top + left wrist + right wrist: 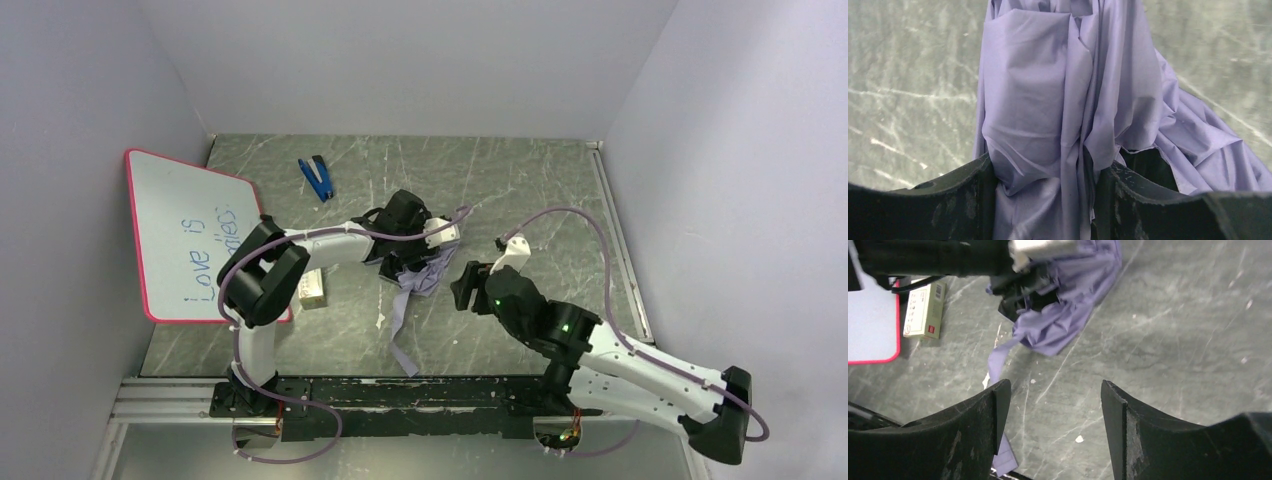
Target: Put away the umbrella
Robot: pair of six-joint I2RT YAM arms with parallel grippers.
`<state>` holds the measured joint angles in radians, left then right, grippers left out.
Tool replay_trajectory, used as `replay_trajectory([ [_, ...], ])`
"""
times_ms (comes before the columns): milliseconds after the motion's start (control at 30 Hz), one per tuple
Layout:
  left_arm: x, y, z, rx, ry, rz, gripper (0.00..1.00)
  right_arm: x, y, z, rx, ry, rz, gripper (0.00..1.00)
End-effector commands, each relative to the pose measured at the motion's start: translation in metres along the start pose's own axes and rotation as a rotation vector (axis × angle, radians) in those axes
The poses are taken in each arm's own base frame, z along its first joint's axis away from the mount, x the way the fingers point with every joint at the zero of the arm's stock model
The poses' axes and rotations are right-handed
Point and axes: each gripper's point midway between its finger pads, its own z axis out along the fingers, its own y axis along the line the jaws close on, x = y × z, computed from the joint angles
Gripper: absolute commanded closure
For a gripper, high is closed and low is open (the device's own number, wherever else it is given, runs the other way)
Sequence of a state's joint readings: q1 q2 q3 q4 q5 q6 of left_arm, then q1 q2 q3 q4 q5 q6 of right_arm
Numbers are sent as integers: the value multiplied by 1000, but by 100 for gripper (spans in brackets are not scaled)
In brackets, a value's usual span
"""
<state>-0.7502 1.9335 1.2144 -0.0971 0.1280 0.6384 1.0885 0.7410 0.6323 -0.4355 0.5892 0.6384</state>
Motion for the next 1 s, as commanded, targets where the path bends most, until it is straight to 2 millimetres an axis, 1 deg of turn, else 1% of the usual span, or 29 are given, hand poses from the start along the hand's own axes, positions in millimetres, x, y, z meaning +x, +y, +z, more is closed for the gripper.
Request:
replay_trajectory([
  [0, 45, 26, 1, -154, 135, -30, 95, 32, 18, 12, -91, 148, 281, 31],
  [67, 51, 27, 0, -171, 149, -42, 95, 35, 30, 18, -153, 136, 365, 31],
  [200, 60, 26, -3, -190, 164, -57, 95, 31, 51, 29, -260, 79, 551, 31],
  [267, 65, 25, -4, -193, 175, -63, 95, 32, 57, 37, -294, 55, 624, 31],
  [333, 61, 27, -4, -206, 155, -60, 95, 31, 60, 46, -298, 35, 668, 31],
  [433, 60, 27, -4, -202, 147, -61, 95, 33, 58, 63, -244, 19, 640, 31],
  [533, 59, 26, -3, -193, 144, -60, 95, 32, 64, 77, -245, -7, 619, 34],
  [567, 59, 25, -3, -191, 144, -57, 95, 34, 64, 81, -241, -7, 616, 35],
  [733, 61, 24, -3, -188, 154, -45, 95, 50, 62, 100, -190, 15, 588, 37],
  [833, 61, 23, -3, -184, 156, -38, 95, 64, 60, 109, -160, 49, 572, 38],
  [967, 61, 22, -3, -181, 156, -30, 95, 79, 65, 119, -174, 89, 550, 41],
])
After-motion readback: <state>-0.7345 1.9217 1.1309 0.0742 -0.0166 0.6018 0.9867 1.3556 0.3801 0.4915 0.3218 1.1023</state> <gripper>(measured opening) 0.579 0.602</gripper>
